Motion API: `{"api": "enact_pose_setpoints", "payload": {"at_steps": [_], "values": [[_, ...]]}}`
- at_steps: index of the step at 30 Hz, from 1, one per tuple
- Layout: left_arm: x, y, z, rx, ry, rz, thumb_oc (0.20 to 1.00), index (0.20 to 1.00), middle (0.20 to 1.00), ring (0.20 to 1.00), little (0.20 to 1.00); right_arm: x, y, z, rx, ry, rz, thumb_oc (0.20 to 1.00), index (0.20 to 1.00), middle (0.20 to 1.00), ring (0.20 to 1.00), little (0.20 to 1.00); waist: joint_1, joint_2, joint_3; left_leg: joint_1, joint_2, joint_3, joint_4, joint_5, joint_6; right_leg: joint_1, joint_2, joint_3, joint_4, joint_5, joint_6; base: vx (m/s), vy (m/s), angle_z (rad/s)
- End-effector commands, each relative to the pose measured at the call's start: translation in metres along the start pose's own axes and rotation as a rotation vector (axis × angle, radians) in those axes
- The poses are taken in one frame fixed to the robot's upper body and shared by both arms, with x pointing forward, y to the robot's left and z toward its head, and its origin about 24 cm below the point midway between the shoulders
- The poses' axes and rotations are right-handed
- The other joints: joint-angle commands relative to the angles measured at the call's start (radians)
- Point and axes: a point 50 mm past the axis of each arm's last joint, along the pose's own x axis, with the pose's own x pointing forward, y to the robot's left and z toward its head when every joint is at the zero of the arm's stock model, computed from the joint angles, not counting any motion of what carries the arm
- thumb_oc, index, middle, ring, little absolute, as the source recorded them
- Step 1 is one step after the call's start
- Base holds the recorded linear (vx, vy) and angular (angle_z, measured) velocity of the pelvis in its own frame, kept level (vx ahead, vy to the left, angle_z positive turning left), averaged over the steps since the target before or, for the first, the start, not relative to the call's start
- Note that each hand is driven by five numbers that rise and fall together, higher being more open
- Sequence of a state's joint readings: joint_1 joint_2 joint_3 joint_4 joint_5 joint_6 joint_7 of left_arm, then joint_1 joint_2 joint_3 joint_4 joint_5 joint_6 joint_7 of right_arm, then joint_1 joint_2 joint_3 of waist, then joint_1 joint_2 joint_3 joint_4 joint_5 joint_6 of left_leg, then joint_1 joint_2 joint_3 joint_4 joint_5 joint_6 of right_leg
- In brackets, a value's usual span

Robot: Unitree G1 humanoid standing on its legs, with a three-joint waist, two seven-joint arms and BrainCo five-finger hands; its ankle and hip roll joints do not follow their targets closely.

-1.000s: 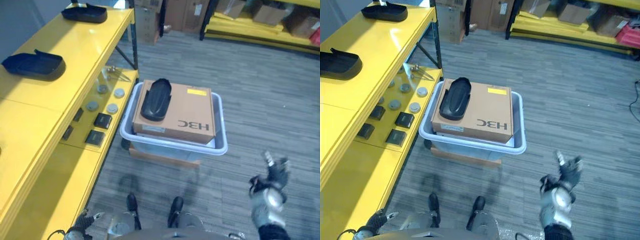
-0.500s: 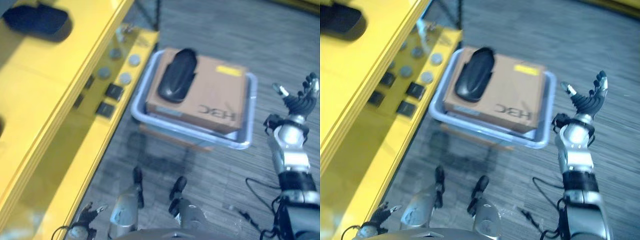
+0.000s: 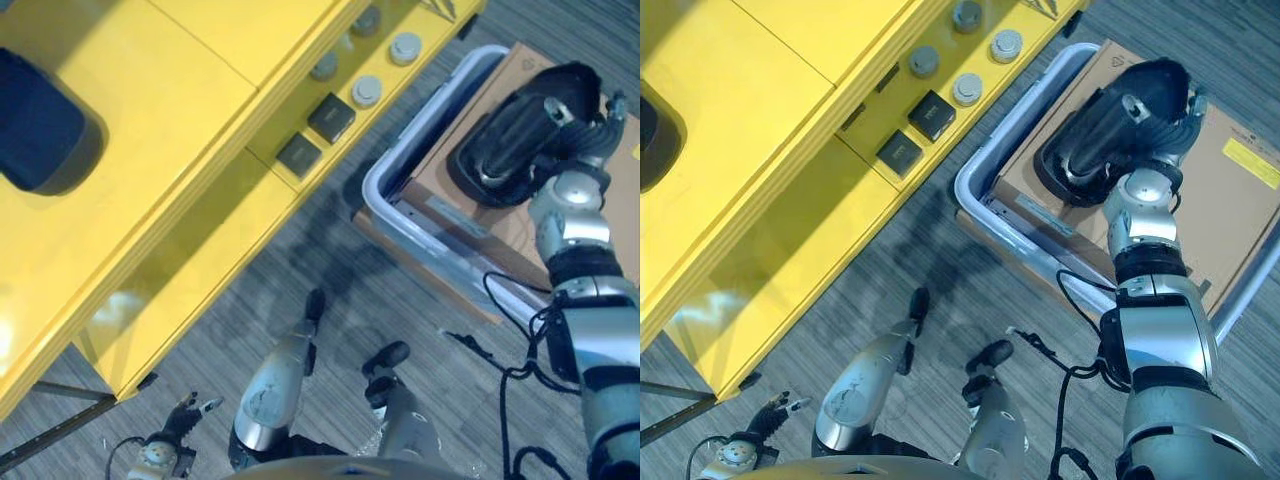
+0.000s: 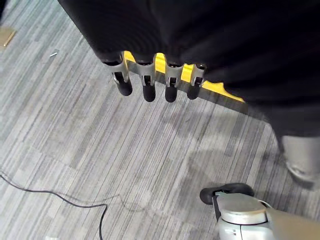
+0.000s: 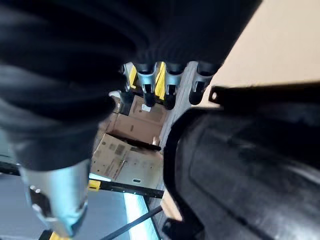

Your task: Move parts from the plastic box to the shelf.

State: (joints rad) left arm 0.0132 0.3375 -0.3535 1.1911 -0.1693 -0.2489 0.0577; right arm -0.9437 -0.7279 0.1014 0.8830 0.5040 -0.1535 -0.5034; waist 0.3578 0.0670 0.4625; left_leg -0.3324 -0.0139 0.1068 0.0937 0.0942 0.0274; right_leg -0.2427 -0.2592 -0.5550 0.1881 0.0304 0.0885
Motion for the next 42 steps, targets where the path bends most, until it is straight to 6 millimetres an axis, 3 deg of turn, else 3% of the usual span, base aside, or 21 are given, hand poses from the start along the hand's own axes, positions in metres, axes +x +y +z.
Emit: {"api": "enact_pose_setpoints", "payload": {"at_steps": [1, 5, 11, 16, 30, 42], "values": [[-0.008, 0.009, -0.023, 0.006, 0.063, 0.005, 1.0, 1.0, 1.0, 1.0, 1.0, 0.005, -0.023, 0.007, -0.123, -0.077, -0.018, 1.0, 1.0, 1.0, 1.0, 1.0, -0.006, -0.013, -0.056, -0.117, 0.043, -0.029, 0.004, 0.01, -0.06, 0.055, -0.023, 0.057, -0.006, -0.069, 0.058, 0.02, 0.046, 0.1], [-0.011, 0.009, -0.026, -0.013, 0.05, -0.005, 1.0, 1.0, 1.0, 1.0, 1.0, 0.005, -0.038, 0.002, -0.259, -0.111, -0.113, 1.0, 1.0, 1.0, 1.0, 1.0, -0.002, -0.012, -0.045, -0.107, 0.035, -0.026, -0.002, 0.004, -0.052, 0.05, -0.03, 0.061, 0.003, -0.068, 0.065, 0.04, 0.045, 0.07], [-0.014, 0.014, -0.031, -0.026, 0.052, 0.017, 1.0, 1.0, 1.0, 1.0, 1.0, 0.007, -0.054, 0.032, -0.414, -0.349, -0.281, 1.0, 1.0, 1.0, 1.0, 1.0, -0.005, -0.028, -0.043, -0.099, 0.04, -0.024, 0.006, -0.008, -0.049, 0.051, -0.025, 0.064, 0.003, -0.057, 0.075, 0.02, -0.013, 0.01], [-0.015, 0.022, -0.031, -0.035, 0.059, 0.024, 1.0, 1.0, 1.0, 1.0, 1.0, 0.01, -0.06, 0.042, -0.429, -0.356, -0.269, 1.0, 1.0, 1.0, 1.0, 1.0, -0.01, -0.042, -0.047, -0.095, 0.042, -0.024, 0.007, -0.015, -0.046, 0.052, -0.02, 0.068, -0.003, -0.052, 0.081, 0.01, -0.016, -0.02], [-0.014, 0.017, -0.03, -0.017, 0.056, -0.005, 1.0, 1.0, 1.0, 1.0, 1.0, -0.002, -0.045, -0.018, -0.448, -0.089, -0.124, 1.0, 1.0, 1.0, 1.0, 1.0, -0.001, -0.026, -0.028, -0.1, 0.037, -0.027, 0.023, -0.022, -0.043, 0.035, -0.032, 0.07, 0.013, -0.053, 0.076, 0.0, -0.002, 0.0], [-0.012, 0.012, -0.026, -0.029, 0.042, -0.028, 1.0, 1.0, 1.0, 1.0, 1.0, 0.001, -0.044, -0.022, -0.408, -0.044, -0.166, 1.0, 1.0, 1.0, 1.0, 1.0, 0.005, -0.002, -0.007, -0.115, 0.023, -0.024, 0.019, -0.013, -0.041, 0.001, -0.053, 0.072, 0.034, -0.048, 0.078, -0.01, 0.032, 0.04]]}}
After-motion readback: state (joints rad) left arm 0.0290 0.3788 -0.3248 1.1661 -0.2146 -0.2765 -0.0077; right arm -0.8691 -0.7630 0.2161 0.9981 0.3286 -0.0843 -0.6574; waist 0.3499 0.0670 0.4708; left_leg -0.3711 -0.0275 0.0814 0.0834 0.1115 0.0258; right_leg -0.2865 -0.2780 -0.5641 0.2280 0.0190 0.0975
